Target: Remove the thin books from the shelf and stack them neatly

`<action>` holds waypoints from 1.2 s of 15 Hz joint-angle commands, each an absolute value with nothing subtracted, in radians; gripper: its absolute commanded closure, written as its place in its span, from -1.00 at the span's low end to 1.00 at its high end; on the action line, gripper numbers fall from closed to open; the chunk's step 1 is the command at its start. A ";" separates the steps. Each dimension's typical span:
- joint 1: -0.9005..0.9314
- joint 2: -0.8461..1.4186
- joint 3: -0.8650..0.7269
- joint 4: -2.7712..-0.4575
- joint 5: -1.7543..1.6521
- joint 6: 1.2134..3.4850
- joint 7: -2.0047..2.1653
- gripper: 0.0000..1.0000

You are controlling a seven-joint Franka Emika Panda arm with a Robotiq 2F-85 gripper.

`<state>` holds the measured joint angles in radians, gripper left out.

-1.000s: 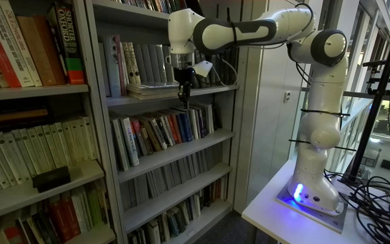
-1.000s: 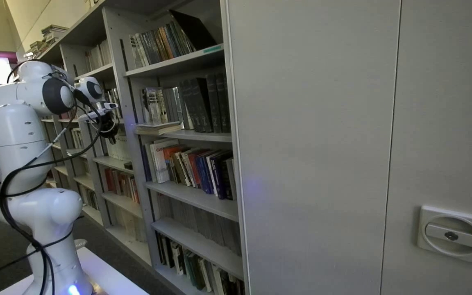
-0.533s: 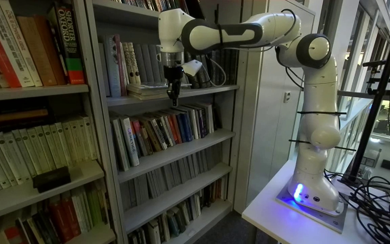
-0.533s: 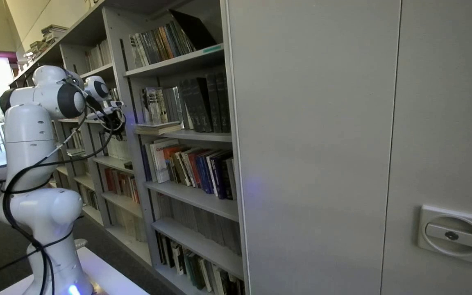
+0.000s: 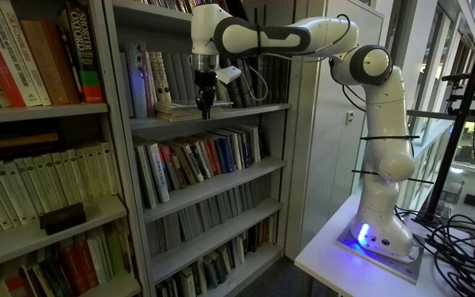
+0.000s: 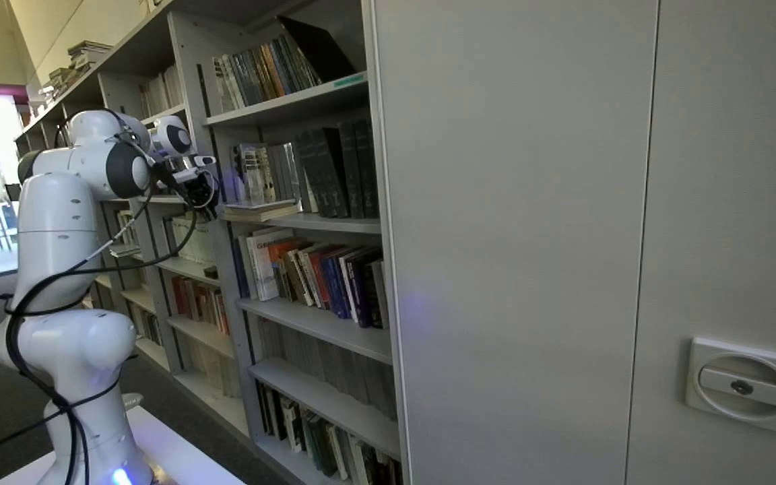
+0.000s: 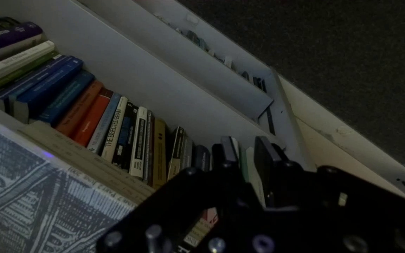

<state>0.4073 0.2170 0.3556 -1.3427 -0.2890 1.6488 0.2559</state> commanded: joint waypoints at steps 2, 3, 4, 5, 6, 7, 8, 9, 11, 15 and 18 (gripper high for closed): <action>0.409 0.218 0.356 -1.342 -0.289 1.649 0.256 0.48; 0.409 0.219 0.356 -1.342 -0.289 1.649 0.256 0.48; 0.406 0.219 0.353 -1.344 -0.285 1.650 0.267 -0.02; 0.400 0.226 0.348 -1.334 -0.274 1.646 0.285 -0.05; 0.393 0.235 0.344 -1.321 -0.264 1.644 0.298 -0.15; 0.389 0.242 0.339 -1.312 -0.263 1.643 0.315 -0.32; 0.406 0.252 0.310 -1.287 -0.253 1.623 0.321 -0.39; 0.406 0.255 0.302 -1.282 -0.251 1.619 0.330 0.41; 0.406 0.262 0.284 -1.267 -0.251 1.610 0.334 0.35; 0.409 0.289 0.261 -1.218 -0.254 1.584 0.330 0.95; 0.417 0.320 0.253 -1.164 -0.260 1.547 0.326 1.00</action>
